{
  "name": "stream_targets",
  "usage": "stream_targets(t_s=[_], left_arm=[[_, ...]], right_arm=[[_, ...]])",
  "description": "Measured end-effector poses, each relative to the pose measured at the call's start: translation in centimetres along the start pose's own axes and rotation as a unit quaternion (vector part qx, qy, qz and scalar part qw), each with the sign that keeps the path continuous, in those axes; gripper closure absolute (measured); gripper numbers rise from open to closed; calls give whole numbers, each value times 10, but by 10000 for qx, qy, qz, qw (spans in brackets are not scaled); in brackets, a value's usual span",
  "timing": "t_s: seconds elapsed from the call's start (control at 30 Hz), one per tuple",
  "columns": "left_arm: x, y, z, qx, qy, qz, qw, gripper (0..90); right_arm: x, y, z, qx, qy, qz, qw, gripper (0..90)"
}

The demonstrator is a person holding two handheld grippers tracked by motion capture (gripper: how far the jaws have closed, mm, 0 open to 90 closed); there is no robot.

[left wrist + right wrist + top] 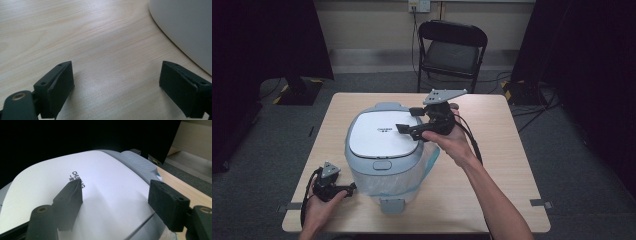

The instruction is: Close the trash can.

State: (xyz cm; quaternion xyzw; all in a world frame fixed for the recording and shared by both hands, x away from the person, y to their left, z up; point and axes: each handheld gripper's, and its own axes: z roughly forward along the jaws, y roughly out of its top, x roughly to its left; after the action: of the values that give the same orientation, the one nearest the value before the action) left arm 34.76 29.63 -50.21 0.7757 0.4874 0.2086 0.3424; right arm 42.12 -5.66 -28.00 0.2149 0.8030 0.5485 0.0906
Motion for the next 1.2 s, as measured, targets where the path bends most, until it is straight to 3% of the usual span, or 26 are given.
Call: stream_targets(t_s=[0.73,1.2], left_arm=[[0,0,0,0,0,2,10000,118],[0,0,0,0,5,2,10000,117]], right_arm=[[49,2,7,120,375,-564,9976,245],[58,1,7,134,362,-661,9971,246]])
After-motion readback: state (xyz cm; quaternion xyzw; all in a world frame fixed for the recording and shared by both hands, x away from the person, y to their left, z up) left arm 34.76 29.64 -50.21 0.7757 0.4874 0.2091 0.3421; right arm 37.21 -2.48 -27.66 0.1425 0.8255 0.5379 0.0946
